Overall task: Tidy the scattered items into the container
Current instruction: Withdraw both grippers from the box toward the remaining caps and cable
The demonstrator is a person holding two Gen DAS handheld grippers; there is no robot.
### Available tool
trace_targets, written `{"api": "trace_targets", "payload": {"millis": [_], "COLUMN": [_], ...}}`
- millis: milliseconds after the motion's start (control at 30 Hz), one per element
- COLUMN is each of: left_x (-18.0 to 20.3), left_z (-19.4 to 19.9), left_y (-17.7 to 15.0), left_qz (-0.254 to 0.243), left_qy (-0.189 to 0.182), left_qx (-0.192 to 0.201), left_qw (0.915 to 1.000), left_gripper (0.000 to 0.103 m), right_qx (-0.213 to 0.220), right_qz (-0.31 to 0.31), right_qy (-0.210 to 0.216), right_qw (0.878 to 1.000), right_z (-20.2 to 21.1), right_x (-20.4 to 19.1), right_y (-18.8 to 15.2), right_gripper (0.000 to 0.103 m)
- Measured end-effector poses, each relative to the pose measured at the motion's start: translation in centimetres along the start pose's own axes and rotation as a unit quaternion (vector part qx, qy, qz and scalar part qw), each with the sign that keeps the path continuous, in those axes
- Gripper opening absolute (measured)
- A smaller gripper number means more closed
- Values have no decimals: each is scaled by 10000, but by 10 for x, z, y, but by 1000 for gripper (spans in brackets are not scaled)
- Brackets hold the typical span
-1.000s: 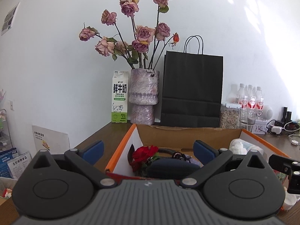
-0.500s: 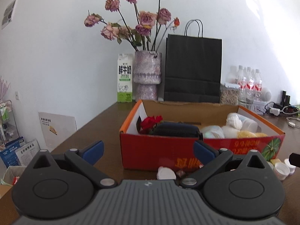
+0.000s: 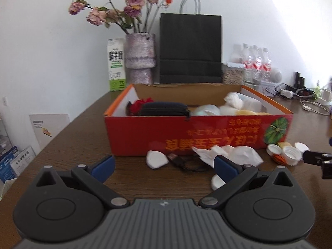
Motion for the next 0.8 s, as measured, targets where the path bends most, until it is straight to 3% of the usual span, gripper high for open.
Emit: {"api": "trace_targets", "payload": {"millis": [167, 467, 667, 800], "left_x": [33, 73, 88, 90], "left_z": [-3, -15, -19, -22], "left_y": [-7, -24, -29, -32], "left_qz": [-293, -439, -559, -598], "left_qy": [-252, -185, -145, -93], "left_qx": [-250, -674, -806, -856], "left_qw": [9989, 9966, 9951, 9945], "left_gripper": [103, 103, 91, 86], "right_qx": [-209, -430, -422, -379], "right_qz": [116, 328, 324, 123], "right_qy": [28, 328, 675, 806], "right_qw": [9997, 9980, 9963, 9959], "right_z": [-9, -26, -30, -29], "right_x": [11, 21, 18, 26], "right_y": [-5, -8, -5, -3], "right_gripper": [103, 97, 94, 84]}}
Point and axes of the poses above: each gripper's, at about its wrist camera, not at the fingertips, and z roughly against the way its jaws point, x to its right, y to its top, the point moved 10 cm from there along -z, roughly the way its jaws point, and after that the axes turned 6 degrees about z, right-handed, at the moved point
